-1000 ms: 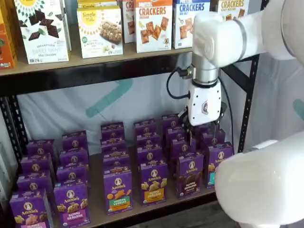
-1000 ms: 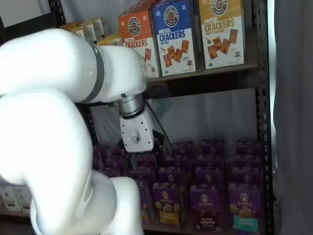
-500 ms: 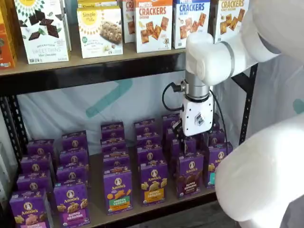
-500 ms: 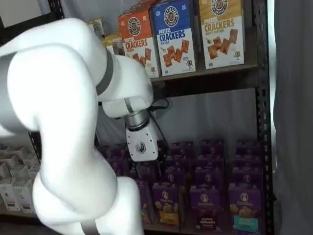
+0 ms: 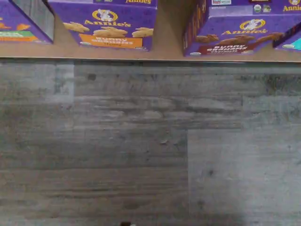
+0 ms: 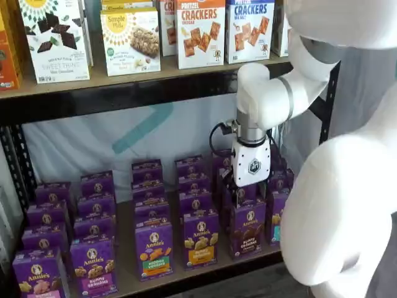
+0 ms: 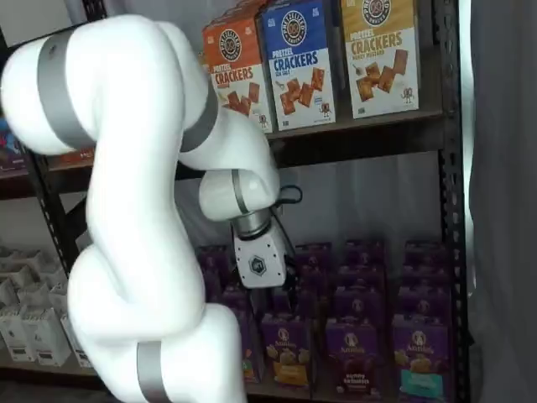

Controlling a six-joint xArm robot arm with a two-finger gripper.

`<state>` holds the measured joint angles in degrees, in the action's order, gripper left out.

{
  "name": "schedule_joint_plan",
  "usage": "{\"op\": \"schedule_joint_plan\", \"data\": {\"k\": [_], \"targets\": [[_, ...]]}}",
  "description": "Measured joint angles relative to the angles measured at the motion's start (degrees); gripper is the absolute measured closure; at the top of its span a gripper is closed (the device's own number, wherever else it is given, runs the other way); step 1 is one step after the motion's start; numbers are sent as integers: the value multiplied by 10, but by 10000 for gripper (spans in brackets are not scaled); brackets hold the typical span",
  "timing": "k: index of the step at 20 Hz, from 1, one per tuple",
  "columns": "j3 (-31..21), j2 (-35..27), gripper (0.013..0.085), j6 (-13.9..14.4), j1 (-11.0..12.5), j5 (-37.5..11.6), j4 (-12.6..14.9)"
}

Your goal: Pick up the purple box with a brown patch in the center, on the bottom shelf, the fifth box from the left

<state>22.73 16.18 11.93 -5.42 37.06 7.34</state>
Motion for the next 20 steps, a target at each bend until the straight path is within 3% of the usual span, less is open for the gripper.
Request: {"op": "schedule_joint_plan", "data": {"k": [10,20], "targets": [[70,-180,130,13,29,-105,41],[178,-332,130,2,66,-156,65]]}}
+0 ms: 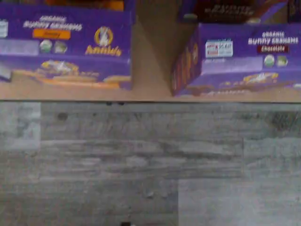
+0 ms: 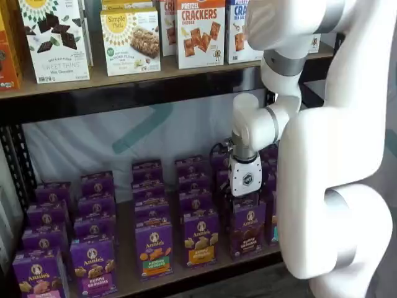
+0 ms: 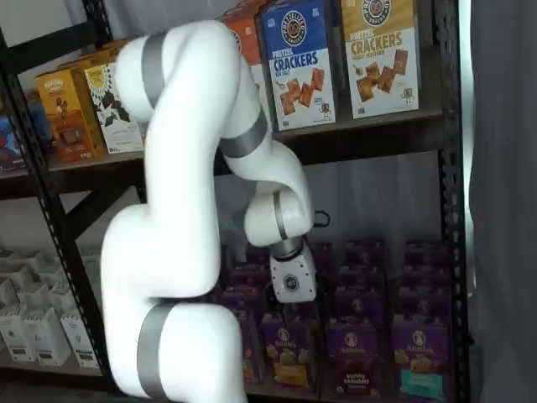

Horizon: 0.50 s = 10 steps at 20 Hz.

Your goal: Pick up the purple box with a brown patch in the center, on the bottom shelf, the fifth box from the left

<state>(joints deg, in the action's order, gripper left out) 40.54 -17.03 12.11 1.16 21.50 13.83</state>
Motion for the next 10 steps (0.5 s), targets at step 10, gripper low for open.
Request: {"op": "schedule_joint_plan", "data": {"k": [10], "targets": [[102,-120,130,-56,46,-27,-13]]}}
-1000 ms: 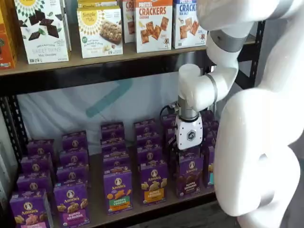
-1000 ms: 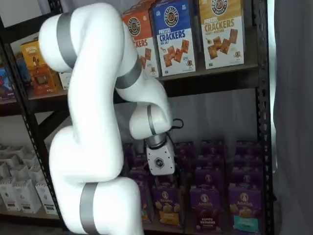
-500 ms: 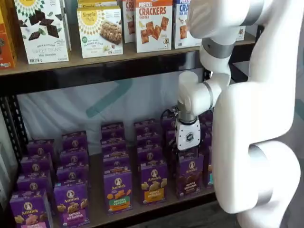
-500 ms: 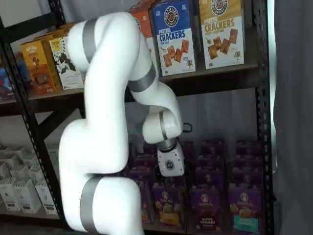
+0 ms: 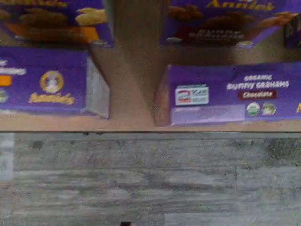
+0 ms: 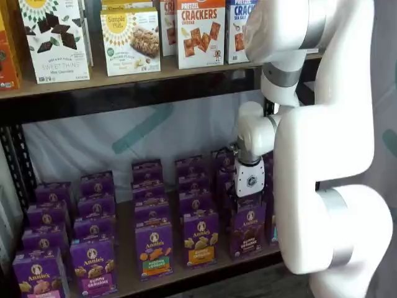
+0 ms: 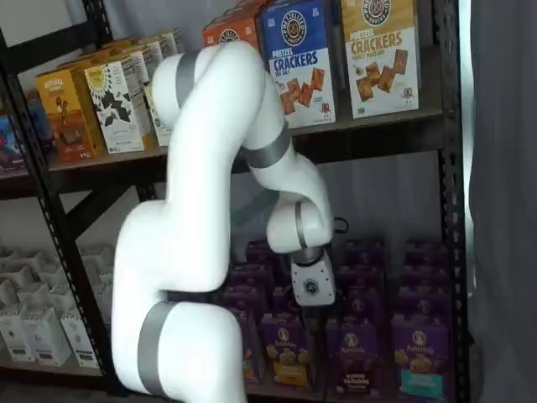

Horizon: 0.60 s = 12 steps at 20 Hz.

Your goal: Pick up the purple box with a brown patch in the center, on the bottom shelf, the fifth box from the left

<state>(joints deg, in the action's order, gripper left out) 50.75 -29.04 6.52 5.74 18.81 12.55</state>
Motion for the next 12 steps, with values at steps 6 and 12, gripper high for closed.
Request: {"op": "schedule_joint_plan", "data": {"k": [6,12], "targets": [[50,-49,130,-11,24,-11,14],[119,-102,130,-40,32,-3,-8]]}}
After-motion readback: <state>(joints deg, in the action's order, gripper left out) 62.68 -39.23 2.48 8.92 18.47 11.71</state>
